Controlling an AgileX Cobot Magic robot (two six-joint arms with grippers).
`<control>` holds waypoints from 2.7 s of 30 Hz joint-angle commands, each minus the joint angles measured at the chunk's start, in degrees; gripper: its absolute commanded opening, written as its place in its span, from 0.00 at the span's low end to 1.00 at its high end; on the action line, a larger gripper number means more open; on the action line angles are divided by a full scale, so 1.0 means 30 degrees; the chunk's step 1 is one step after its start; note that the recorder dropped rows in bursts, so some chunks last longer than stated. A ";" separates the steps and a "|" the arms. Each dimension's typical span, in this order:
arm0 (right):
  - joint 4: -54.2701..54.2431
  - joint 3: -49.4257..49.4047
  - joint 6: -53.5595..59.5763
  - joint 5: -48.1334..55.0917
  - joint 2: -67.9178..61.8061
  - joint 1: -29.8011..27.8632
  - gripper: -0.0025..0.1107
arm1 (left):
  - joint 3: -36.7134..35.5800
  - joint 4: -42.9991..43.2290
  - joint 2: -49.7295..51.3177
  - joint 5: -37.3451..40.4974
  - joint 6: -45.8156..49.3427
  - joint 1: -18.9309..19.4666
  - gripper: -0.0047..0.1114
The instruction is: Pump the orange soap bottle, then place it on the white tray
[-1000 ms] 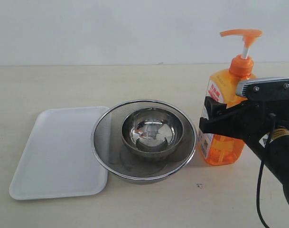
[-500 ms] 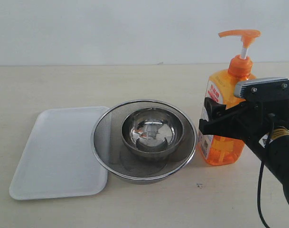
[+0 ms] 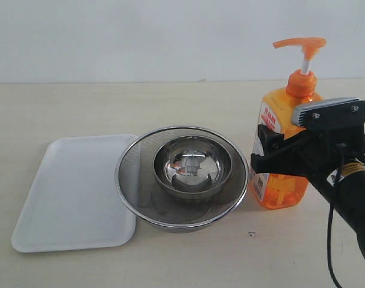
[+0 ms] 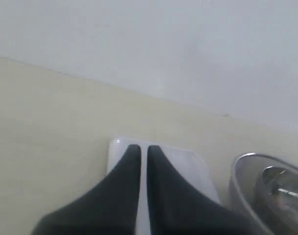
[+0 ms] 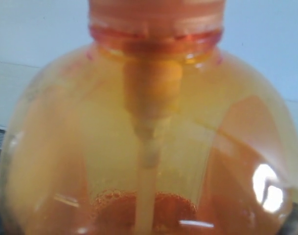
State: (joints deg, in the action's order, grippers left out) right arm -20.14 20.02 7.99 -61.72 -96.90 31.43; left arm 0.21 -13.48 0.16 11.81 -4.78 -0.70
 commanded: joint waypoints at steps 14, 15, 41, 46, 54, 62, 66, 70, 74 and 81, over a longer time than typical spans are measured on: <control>-0.0066 0.0049 0.3030 -0.0832 0.0116 0.0028 0.02 | -0.0070 -0.6762 -0.0052 -0.0369 -0.0614 0.0025 0.08; -0.0082 0.0049 0.3144 -0.0922 0.0116 0.0028 0.02 | -0.0070 -0.6863 -0.0052 -0.0369 -0.0614 0.0025 0.08; -0.2441 0.0049 0.8941 -0.1475 0.0143 0.2081 0.02 | 0.1956 -2.0552 0.0781 0.2427 1.6190 0.0025 0.08; -0.1788 0.0049 0.8941 -0.0993 0.0143 0.2081 0.02 | 0.2772 -2.5205 0.4314 0.4117 2.2668 0.0025 0.08; -0.1654 0.0049 0.9563 -0.0327 0.0143 0.2081 0.02 | 0.5197 -2.8514 1.0819 0.8497 2.8653 0.0025 0.08; -0.1726 0.0049 1.0483 -0.0292 0.0143 0.2081 0.02 | 0.7560 -2.8822 1.5951 1.3119 3.0914 0.0025 0.08; -0.1726 0.0049 1.0673 -0.0291 0.0143 0.2081 0.02 | 0.8967 -2.8822 1.7558 1.4627 3.2171 0.0025 0.08; -0.1726 0.0049 1.0722 -0.0326 0.0143 0.2081 0.02 | 1.0227 -2.8822 1.9003 1.4627 3.2475 0.0025 0.08; -0.1726 0.0049 1.0722 -0.0326 0.0143 0.2081 0.02 | 1.1290 -2.8822 2.0333 1.5216 3.3205 -0.0014 0.08; -0.1726 0.0049 1.0684 -0.0333 0.0143 0.2081 0.02 | 1.3555 -2.8096 2.2956 1.5485 3.3450 -0.1289 0.08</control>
State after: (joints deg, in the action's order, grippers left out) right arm -24.74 20.02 39.32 -62.37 -96.90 37.72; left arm 38.24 -99.16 66.45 57.31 94.95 -1.92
